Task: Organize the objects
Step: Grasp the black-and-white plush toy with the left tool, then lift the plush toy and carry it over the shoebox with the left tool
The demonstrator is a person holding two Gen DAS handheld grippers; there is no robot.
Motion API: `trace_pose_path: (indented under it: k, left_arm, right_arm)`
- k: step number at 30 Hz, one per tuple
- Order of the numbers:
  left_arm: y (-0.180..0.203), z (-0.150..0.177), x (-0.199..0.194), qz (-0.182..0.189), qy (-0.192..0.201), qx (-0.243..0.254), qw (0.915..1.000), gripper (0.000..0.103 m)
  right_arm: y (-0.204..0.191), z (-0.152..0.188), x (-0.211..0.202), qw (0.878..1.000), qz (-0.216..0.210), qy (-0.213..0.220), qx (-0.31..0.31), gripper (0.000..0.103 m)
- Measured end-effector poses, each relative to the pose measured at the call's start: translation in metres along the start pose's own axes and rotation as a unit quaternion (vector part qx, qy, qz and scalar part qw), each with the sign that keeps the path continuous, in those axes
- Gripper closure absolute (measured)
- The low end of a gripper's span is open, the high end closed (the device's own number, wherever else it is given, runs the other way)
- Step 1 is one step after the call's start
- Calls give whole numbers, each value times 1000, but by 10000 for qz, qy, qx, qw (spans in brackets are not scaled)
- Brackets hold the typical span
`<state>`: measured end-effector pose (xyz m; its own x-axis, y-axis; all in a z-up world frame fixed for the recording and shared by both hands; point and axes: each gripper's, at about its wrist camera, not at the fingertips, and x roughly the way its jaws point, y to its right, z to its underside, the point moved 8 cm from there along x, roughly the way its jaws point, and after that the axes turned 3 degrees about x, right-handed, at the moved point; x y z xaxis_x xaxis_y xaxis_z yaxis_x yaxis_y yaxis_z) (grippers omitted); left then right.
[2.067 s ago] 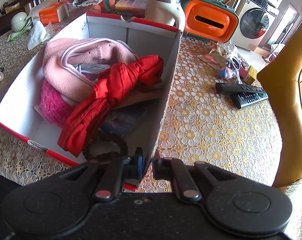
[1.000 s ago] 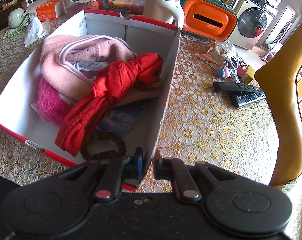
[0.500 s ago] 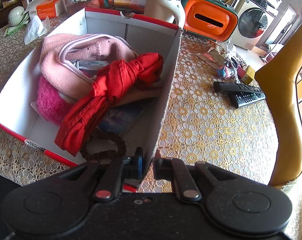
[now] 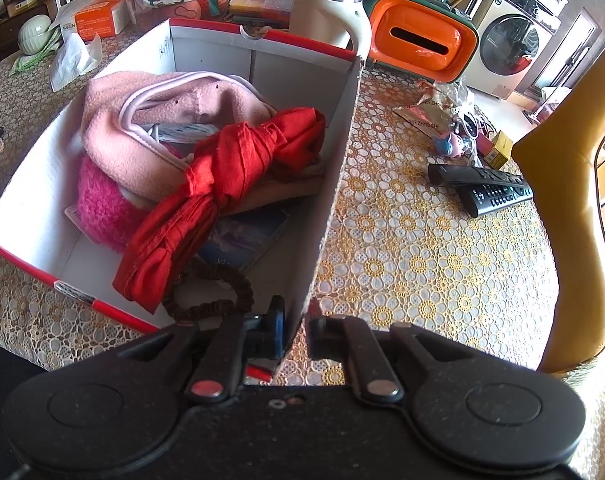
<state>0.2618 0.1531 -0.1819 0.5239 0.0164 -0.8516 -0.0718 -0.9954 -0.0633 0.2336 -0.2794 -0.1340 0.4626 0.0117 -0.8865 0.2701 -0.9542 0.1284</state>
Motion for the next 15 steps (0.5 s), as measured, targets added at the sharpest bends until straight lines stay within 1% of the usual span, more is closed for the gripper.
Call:
trace_pose_path:
  k: [3, 7, 15]
  left_arm:
    - [1, 1, -2, -77, 8, 63, 9999, 68]
    - [2, 1, -8, -75, 38, 59, 9999, 69]
    - [8, -4, -42, 47, 184, 101, 9998, 69]
  right_arm:
    - [0, 0, 0, 10000, -9, 11, 4, 96]
    - [-1, 1, 0, 10000, -23, 34, 38, 96]
    - [1, 1, -1, 9998, -117, 90, 109, 97]
